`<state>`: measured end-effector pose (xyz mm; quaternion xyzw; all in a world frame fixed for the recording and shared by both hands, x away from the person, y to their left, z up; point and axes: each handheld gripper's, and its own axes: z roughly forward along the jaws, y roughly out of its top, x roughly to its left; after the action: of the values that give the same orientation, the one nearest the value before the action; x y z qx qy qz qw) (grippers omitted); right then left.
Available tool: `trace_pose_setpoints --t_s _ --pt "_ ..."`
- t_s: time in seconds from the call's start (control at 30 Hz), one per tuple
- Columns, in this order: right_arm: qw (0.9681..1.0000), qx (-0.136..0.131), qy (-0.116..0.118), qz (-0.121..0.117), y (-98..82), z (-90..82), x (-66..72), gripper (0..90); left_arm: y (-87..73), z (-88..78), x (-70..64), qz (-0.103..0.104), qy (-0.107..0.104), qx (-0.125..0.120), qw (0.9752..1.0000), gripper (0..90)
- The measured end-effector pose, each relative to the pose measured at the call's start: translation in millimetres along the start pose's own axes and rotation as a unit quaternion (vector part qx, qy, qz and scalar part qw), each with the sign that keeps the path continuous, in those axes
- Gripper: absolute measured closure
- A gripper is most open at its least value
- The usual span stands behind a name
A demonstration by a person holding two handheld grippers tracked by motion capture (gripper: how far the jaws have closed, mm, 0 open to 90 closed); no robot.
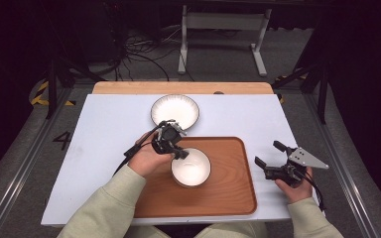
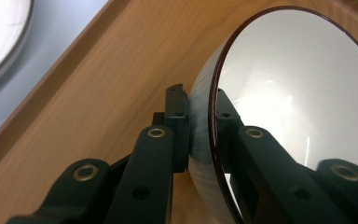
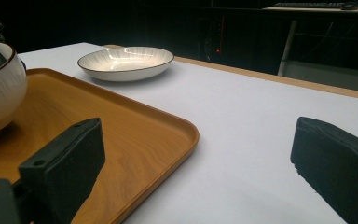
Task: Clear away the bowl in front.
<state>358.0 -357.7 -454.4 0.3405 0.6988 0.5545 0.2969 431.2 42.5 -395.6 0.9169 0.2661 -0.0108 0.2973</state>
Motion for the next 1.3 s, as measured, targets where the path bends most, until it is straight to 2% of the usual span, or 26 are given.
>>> trace_pose_setpoints --t_s 0.13,0.17,0.23,0.33,0.47,0.5,0.6,0.73,0.83,1.03,1.17,1.2,1.23,1.3 --pt "1.0 -0.001 0.0 0.0 0.0 0.0 0.0 3.6 -0.5 5.3 1.1 -0.002 -0.001 0.005 1.0 81.8" --pt "1.0 -0.001 -0.001 0.0 0.0 -0.1 0.0 3.6 -0.6 7.4 2.5 0.003 -0.001 0.012 0.9999 81.8" --pt "1.0 -0.001 -0.001 0.0 -0.1 -0.2 -0.2 3.6 -1.5 8.1 4.2 -0.008 -0.008 0.01 0.9999 81.8" --pt "1.0 -0.001 -0.001 0.001 0.0 -0.1 -0.3 3.6 -1.8 9.0 6.7 -0.005 -0.01 0.011 0.9999 81.9" --pt "1.0 -0.001 -0.001 0.0 0.0 -0.1 -0.2 3.6 -2.4 12.3 7.9 0.007 0.003 0.022 0.9997 81.7" --pt "1.0 -0.001 -0.001 0.001 0.0 -0.1 -0.1 3.6 -2.8 13.9 8.5 0.013 0.015 0.03 0.9994 81.7" --pt "1.0 -0.001 -0.001 0.0 0.0 0.0 0.0 3.6 -3.0 13.3 9.8 0.007 0.006 0.021 0.9997 81.1" --pt "1.0 -0.001 -0.001 0.0 0.0 0.0 0.0 3.6 -2.8 11.2 9.3 0.005 0.007 0.011 0.9999 80.0" --pt "1.0 -0.001 -0.002 0.0 -0.1 -0.2 0.1 3.6 -2.4 9.8 8.6 0.007 0.011 0.01 0.9999 72.4" --pt "1.0 0.001 0.001 -0.002 0.1 0.2 0.4 3.2 -3.5 0.7 6.0 0.009 0.02 -0.026 0.9994 56.1" --pt "1.0 0.001 0.003 -0.001 0.1 0.2 0.0 1.8 -5.7 -5.2 5.2 0.01 0.009 -0.042 0.999 50.7" --pt "1.0 -0.001 0.007 -0.001 -0.1 -0.1 -0.2 1.1 -7.9 -9.6 3.8 0.01 0.007 -0.056 0.9983 49.1" --pt "1.0 -0.002 0.007 -0.003 -0.1 -0.3 0.0 1.1 -7.9 -9.6 3.8 0.01 0.007 -0.056 0.9983 48.4" --pt "1.0 -0.003 0.007 -0.006 -0.2 -0.3 0.5 1.2 -11.8 -17.4 0.8 0.013 0.016 -0.071 0.9972 46.6"
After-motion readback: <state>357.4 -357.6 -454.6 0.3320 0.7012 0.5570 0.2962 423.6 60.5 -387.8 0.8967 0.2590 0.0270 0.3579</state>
